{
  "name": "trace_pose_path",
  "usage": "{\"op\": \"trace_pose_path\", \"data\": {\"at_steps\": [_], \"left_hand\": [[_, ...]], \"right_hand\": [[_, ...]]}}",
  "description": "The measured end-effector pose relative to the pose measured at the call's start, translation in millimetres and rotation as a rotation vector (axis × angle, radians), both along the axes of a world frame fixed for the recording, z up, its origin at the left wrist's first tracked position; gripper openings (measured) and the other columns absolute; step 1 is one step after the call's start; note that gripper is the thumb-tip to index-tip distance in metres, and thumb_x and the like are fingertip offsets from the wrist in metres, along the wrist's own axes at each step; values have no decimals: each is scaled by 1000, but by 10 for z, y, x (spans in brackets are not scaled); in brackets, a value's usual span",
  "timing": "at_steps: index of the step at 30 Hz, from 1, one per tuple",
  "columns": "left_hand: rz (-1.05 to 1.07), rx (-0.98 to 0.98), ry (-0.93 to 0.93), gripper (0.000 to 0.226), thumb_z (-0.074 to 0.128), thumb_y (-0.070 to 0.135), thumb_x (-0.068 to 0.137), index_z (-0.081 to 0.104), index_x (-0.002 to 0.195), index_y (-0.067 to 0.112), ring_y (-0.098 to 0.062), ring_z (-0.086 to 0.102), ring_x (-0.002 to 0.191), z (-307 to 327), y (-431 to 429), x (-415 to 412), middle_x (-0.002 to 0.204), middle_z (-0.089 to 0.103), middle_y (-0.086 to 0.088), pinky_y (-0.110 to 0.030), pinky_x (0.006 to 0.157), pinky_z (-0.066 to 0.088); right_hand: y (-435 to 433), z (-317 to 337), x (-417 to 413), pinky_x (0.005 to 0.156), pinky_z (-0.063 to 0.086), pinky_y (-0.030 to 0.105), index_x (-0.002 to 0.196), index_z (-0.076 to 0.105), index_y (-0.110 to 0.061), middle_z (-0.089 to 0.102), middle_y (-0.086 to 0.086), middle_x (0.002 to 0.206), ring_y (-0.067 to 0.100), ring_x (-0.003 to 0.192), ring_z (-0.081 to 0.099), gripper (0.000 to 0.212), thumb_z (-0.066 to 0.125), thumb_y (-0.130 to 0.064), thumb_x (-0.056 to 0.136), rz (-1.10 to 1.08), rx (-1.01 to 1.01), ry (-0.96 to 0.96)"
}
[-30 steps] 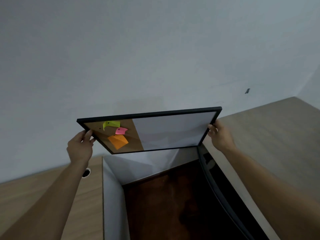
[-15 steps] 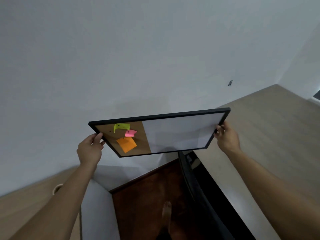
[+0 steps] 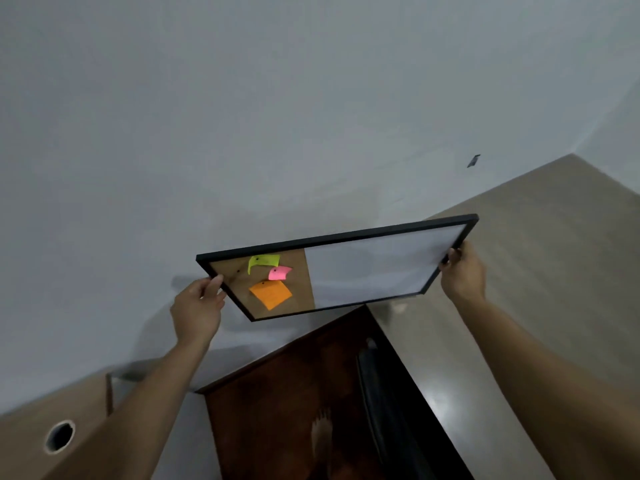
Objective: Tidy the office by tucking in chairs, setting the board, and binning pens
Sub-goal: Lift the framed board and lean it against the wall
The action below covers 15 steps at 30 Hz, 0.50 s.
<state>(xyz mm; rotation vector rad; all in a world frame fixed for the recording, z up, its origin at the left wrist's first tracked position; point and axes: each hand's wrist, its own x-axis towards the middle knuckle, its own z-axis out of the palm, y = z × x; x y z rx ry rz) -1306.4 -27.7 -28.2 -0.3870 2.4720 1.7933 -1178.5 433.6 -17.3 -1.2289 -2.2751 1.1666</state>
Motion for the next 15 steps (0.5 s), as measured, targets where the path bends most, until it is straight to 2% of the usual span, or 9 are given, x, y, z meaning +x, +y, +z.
{"op": "trace_pose_path", "data": {"at_steps": [2, 4, 7, 10, 13, 15], "left_hand": [[12, -1, -21, 23, 72, 36, 100, 77, 107, 16, -24, 80, 96, -70, 43, -117, 102, 80, -10, -51, 98, 63], [24, 18, -48, 22, 73, 36, 99, 78, 108, 16, -23, 80, 98, -136, 64, -204, 102, 80, -6, -51, 99, 62], [38, 45, -71, 20, 74, 38, 98, 79, 104, 20, -23, 80, 98, -242, 104, -297, 102, 81, -5, -52, 101, 61], [39, 66, -83, 14, 73, 41, 98, 79, 95, 28, -20, 81, 98, -301, 146, -352, 100, 83, -2, -52, 101, 61], [43, 76, -85, 14, 71, 41, 100, 79, 95, 31, -20, 81, 99, -348, 167, -396, 104, 83, 0, -53, 103, 60], [52, 83, -84, 13, 71, 41, 100, 79, 93, 33, -20, 81, 100, -360, 186, -422, 104, 82, 2, -54, 103, 59]], "right_hand": [[71, -38, -279, 77, 40, 37, 116, 55, -8, 61, 12, 101, 31, 88, 53, 16, 45, -12, 104, 2, 9, -11], [138, -77, -544, 77, 40, 38, 116, 54, -8, 64, 17, 106, 35, 91, 56, 17, 43, -16, 106, 9, 1, -10], [232, -116, -887, 79, 39, 38, 127, 55, -6, 66, 25, 119, 43, 106, 61, 28, 38, -18, 108, 5, -12, -29], [287, -136, -1182, 82, 40, 38, 133, 52, -5, 64, 24, 126, 43, 114, 61, 33, 36, -22, 111, 12, -27, -35], [331, -177, -1412, 82, 41, 38, 131, 53, -3, 64, 22, 124, 42, 114, 62, 33, 37, -22, 110, 22, -52, -31], [338, -184, -1532, 83, 41, 38, 136, 50, -2, 63, 23, 128, 44, 118, 60, 35, 36, -22, 111, 37, -58, -54]]}}
